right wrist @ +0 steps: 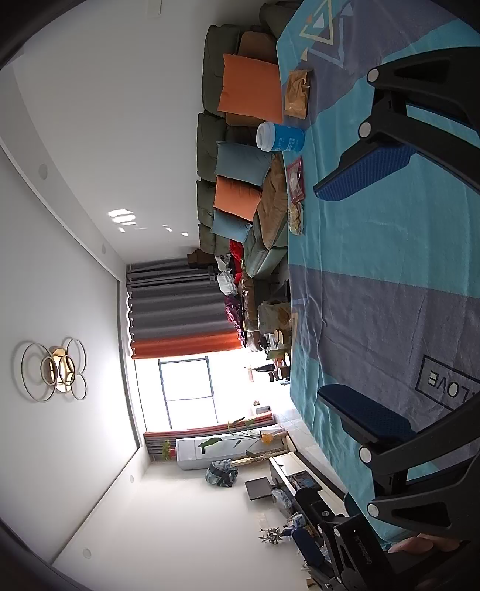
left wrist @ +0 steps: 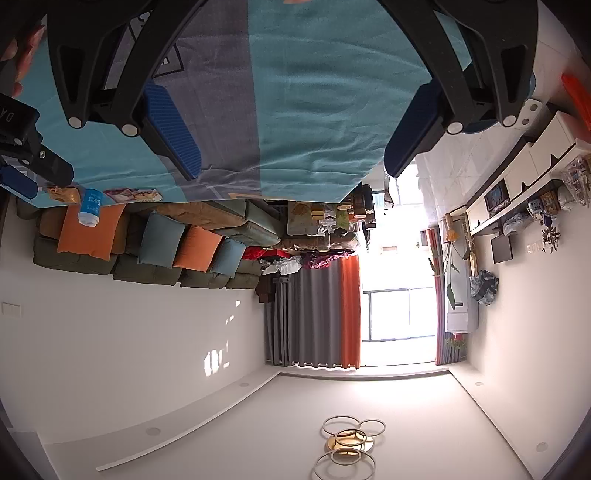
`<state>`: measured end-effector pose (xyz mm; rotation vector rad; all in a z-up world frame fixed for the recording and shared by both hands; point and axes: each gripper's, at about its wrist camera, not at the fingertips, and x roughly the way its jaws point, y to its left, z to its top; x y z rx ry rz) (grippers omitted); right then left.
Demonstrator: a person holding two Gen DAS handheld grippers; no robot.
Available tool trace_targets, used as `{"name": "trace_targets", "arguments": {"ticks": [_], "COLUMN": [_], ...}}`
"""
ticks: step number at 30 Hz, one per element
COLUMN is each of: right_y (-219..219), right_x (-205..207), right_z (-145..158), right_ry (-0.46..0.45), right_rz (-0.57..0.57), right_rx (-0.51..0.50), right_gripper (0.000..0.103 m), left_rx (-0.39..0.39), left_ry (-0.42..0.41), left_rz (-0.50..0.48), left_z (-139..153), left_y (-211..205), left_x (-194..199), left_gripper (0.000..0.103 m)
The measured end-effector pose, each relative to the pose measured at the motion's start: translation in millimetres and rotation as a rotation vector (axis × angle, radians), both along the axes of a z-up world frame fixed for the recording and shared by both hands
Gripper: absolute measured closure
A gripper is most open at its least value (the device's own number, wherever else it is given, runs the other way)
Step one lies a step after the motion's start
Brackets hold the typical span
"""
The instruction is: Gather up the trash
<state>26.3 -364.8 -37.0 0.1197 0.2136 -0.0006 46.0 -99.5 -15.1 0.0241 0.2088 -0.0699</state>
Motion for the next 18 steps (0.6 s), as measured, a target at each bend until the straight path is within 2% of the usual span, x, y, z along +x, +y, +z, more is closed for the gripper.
{"name": "trace_targets", "arguments": {"ticks": [18], "right_y": [-2.4], "right_x": [-2.4], "right_z": [1.2], "right_ry": [-0.014], "right_rz": [-0.013], "right_rx": [0.006], "right_gripper": [0.007], "left_rx": [0.019], "left_ry": [-0.030], "left_rz": [0.017], "left_z": [1.7], "left_y": [0.7], "left_x": [-2.9], "left_gripper": [0.006]}}
